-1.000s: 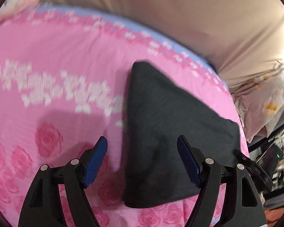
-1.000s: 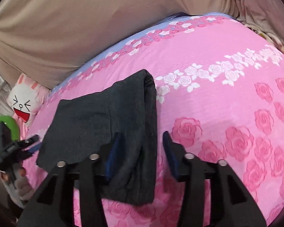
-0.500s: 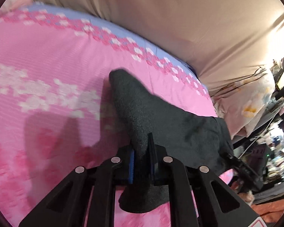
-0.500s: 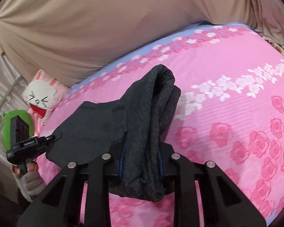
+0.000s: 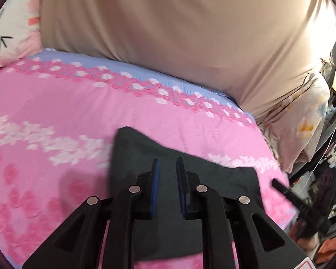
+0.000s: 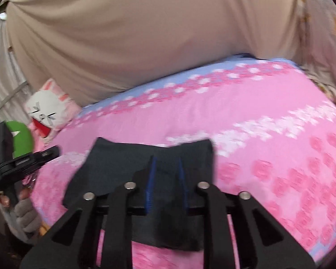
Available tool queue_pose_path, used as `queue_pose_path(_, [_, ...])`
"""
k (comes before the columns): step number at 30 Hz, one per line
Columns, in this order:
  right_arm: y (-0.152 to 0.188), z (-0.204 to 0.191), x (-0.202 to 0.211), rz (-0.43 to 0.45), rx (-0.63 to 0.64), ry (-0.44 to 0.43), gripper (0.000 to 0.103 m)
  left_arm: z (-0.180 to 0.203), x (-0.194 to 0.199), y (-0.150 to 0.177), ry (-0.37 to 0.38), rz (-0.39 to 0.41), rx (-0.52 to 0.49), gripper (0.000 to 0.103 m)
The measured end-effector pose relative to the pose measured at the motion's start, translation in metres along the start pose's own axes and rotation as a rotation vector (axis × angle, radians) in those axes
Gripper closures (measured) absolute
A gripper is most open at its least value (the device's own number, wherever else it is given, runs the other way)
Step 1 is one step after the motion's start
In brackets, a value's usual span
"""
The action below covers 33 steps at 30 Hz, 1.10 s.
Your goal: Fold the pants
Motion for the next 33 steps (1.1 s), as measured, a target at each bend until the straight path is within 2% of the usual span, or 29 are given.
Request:
queue_pose_path(1, [0.000,0.002,-0.017,-0.028,0.004,0.010,0.094,0.005,-0.012,-0.003,0.001,-0.016,0.000,0.083])
queue_pose_path(2, [0.001,0.016,-0.041,-0.064,-0.011,0.061,0.094,0.003,-0.034,-0.004,-0.013,-0.047,0.005,0.076])
queue_pose_path(3, [0.004,0.029,-0.056,-0.087,-0.033,0.102,0.103,-0.008,-0.062,-0.001,-0.063,-0.097,0.021,0.073])
queue_pose_path(4, [0.005,0.043,-0.070,-0.097,-0.077,0.080,0.103,-0.018,-0.081,0.000,-0.092,-0.134,0.034,0.074])
queue_pose_path(5, [0.003,0.046,-0.067,-0.079,-0.122,0.024,0.103,-0.030,-0.099,0.006,-0.114,-0.176,0.058,0.074])
queue_pose_path(6, [0.004,0.047,-0.061,-0.097,-0.181,-0.017,0.103,-0.036,-0.107,0.010,-0.111,-0.183,0.081,0.078])
queue_pose_path(7, [0.004,0.042,-0.052,-0.088,-0.177,-0.016,0.103,-0.036,-0.103,0.008,-0.107,-0.149,0.076,0.078])
queue_pose_path(8, [0.003,0.036,-0.040,-0.067,-0.144,0.005,0.099,-0.034,-0.099,0.010,-0.104,-0.157,0.067,0.078])
queue_pose_path(10, [0.009,0.026,-0.019,-0.044,-0.067,0.048,0.098,-0.033,-0.089,0.015,-0.103,-0.152,0.068,0.078])
queue_pose_path(15, [0.030,0.018,-0.010,-0.069,-0.064,0.058,0.097,-0.024,-0.077,0.033,-0.155,-0.166,0.020,0.069])
queue_pose_path(19, [0.043,0.006,-0.015,-0.083,-0.020,0.054,0.097,-0.017,-0.075,0.051,-0.210,-0.187,-0.021,0.060])
queue_pose_path(22, [0.055,0.005,-0.022,-0.107,0.005,0.091,0.097,-0.013,-0.074,0.057,-0.243,-0.188,-0.048,0.054])
queue_pose_path(24, [0.063,0.013,-0.030,-0.126,-0.002,0.119,0.100,-0.011,-0.074,0.061,-0.269,-0.190,-0.066,0.053])
queue_pose_path(33, [0.070,0.018,-0.034,-0.099,0.003,0.111,0.100,-0.007,-0.069,0.075,-0.361,-0.168,-0.127,0.048])
Point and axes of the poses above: each gripper's, at about its wrist camera, not at the fingertips, and x roughly against the way its jaws point, z to its right, y to its underside, the point moved 10 cm from there along -x, roughly the way its jaws point, and after that the axes turned 10 degrees about -z, right-handed, at the moved point
